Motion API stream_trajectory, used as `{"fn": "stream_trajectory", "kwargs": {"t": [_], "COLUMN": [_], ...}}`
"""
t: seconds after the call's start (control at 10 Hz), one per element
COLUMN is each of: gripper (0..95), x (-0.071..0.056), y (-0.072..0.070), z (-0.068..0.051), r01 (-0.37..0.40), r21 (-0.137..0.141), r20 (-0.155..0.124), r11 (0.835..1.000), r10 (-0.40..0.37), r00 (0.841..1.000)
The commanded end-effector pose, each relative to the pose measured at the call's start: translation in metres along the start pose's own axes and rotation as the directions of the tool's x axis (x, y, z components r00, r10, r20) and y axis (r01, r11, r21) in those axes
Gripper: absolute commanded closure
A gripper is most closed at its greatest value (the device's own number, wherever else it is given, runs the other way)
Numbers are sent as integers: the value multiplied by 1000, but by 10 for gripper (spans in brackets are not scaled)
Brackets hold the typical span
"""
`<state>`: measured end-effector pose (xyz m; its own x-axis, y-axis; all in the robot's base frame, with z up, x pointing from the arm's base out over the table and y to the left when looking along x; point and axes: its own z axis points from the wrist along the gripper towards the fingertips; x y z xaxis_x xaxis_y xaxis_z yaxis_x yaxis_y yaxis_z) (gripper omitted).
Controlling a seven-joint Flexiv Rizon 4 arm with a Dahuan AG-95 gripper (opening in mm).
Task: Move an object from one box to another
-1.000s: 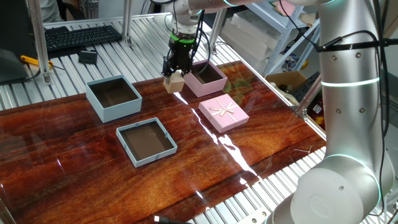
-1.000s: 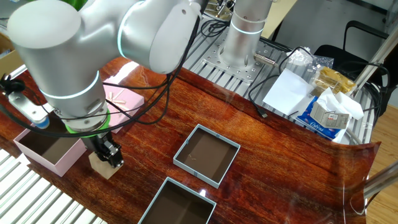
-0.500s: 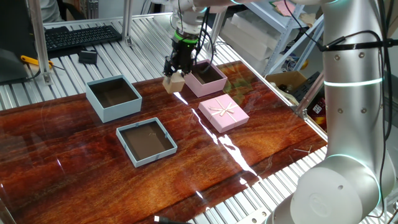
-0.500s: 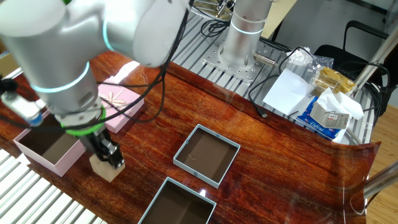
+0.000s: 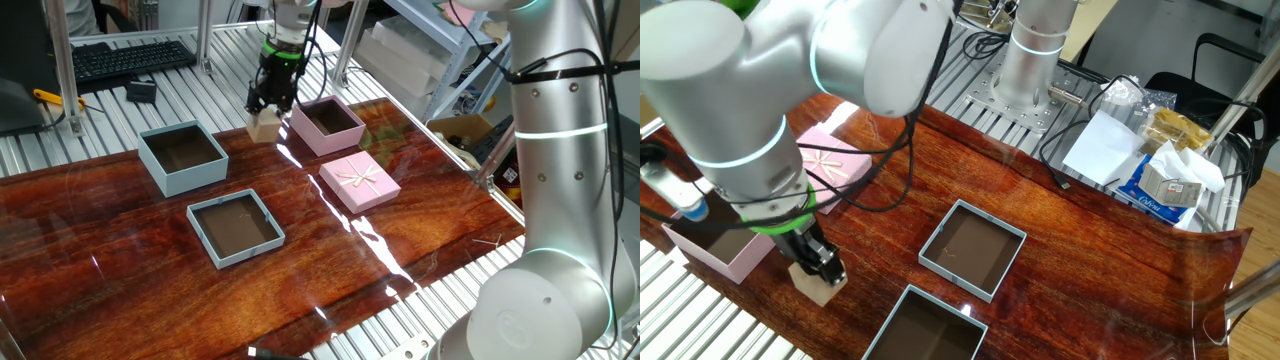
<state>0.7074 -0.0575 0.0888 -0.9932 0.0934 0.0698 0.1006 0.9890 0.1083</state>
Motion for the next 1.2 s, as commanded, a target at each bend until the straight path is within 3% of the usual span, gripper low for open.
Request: {"fn": "stream_trajectory", "kwargs": {"t": [0.1,0.6,0.8,1.0,1.2], "gripper": [950,950,950,950,950], "x": [-5,-10,-8,-4,1], "y": [11,60,73,95,106], "z": [-2,-17,-20,-25,-26], "r01": [-14,13,19,26,22], "r21": [4,7,19,46,53], "r20": [-12,-20,-20,-15,-16], "r11": [1000,1000,1000,999,998], "r10": [14,-13,-18,-25,-21], "r00": [1000,1000,1000,1000,1000]}}
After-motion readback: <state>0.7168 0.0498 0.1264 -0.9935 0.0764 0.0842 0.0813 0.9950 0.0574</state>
